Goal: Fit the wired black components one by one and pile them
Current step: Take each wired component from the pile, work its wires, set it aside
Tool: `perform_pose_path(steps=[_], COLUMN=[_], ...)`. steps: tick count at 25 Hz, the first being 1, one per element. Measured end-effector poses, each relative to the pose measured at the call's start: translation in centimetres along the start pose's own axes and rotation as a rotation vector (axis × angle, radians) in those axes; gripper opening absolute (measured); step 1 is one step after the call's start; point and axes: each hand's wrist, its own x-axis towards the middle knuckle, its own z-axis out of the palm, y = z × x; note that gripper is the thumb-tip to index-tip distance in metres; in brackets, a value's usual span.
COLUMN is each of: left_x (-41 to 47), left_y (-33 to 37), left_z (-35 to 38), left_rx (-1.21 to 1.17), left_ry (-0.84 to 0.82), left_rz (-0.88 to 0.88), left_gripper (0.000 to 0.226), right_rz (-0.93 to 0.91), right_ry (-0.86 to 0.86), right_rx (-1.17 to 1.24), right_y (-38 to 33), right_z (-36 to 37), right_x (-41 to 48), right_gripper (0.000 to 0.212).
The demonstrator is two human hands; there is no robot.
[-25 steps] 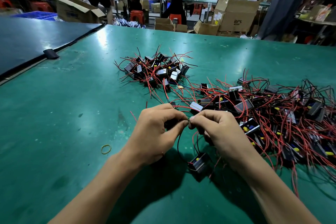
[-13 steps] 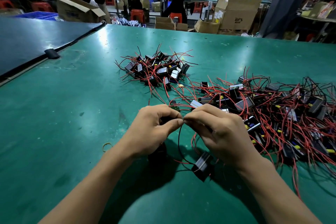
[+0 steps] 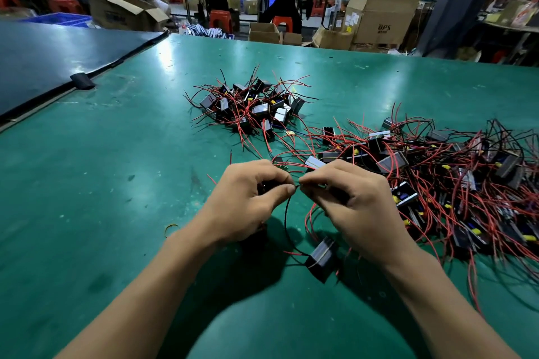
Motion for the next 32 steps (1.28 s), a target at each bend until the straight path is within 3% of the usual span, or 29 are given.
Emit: perform_pose_path(steps=[2, 5, 7, 10, 12, 14, 18, 20, 22, 23, 26, 27, 30, 32], left_x=[0.1, 0.0, -0.1, -0.1, 0.0, 0.0, 0.1, 0.1, 0.1, 0.1, -0.1, -0.1, 0.1, 0.4], left_y=[-0.2, -0.2, -0.2, -0.5, -0.6, -0.7, -0.7, -0.8, -0.7, -0.7, -0.8, -0.8, -0.8, -0.9], left_z=[-0.3, -0.2, 0.2, 0.8, 1.0, 0.9, 0.6, 0.5, 0.5, 0.6, 0.9, 1.0, 0.0, -1.0], left_rx=[-0.010, -0.002, 0.090, 0.311, 0.367, 0.333, 0.062, 0.020, 0.010, 0.028, 0.124, 0.108, -0.096, -0.224], left_ry=[-0.070, -0.026, 0.026, 0.063, 0.108, 0.108, 0.005, -0.031, 0.010, 0.048, 0.109, 0.103, 0.161, 0.327], left_rz=[-0.044, -0.006, 0.126, 0.311, 0.342, 0.316, 0.068, 0.009, 0.010, 0.033, 0.113, 0.088, -0.119, -0.204], left_gripper=[0.002, 0.003, 0.004, 0.007, 0.008, 0.008, 0.005, 0.005, 0.005, 0.004, 0.004, 0.009, 0.026, 0.021], right_rz=[-0.097, 0.023, 0.387, 1.026, 1.150, 1.018, 0.179, -0.040, -0.005, 0.105, 0.660, 0.753, 0.606, 0.459], right_ry=[-0.054, -0.065, -0.096, -0.123, -0.109, -0.081, -0.034, -0.042, -0.008, 0.010, -0.022, -0.015, 0.050, -0.049], right_rx=[-0.104, -0.111, 0.132, 0.847, 1.030, 0.965, 0.048, -0.127, -0.132, -0.064, 0.446, 0.546, 0.311, 0.295], right_y=[0.5, -0.2, -1.3, -2.1, -2.1, -1.9, -0.5, 0.2, 0.0, -0.3, -0.9, -1.1, -1.6, -2.3], right_z=[-0.1, 0.2, 0.8, 0.6, 0.3, 0.2, 0.2, 0.4, 1.2, 1.6, 2.3, 2.3, 1.1, -0.4], right_x=[0.1, 0.2, 0.5, 1.5, 1.4, 1.1, 0.2, 0.2, 0.1, 0.1, 0.6, 0.7, 0.4, 0.2], right_gripper=[0.005, 0.006, 0.021, 0.027, 0.024, 0.020, 0.002, 0.003, 0.002, 0.006, 0.016, 0.014, 0.005, 0.009])
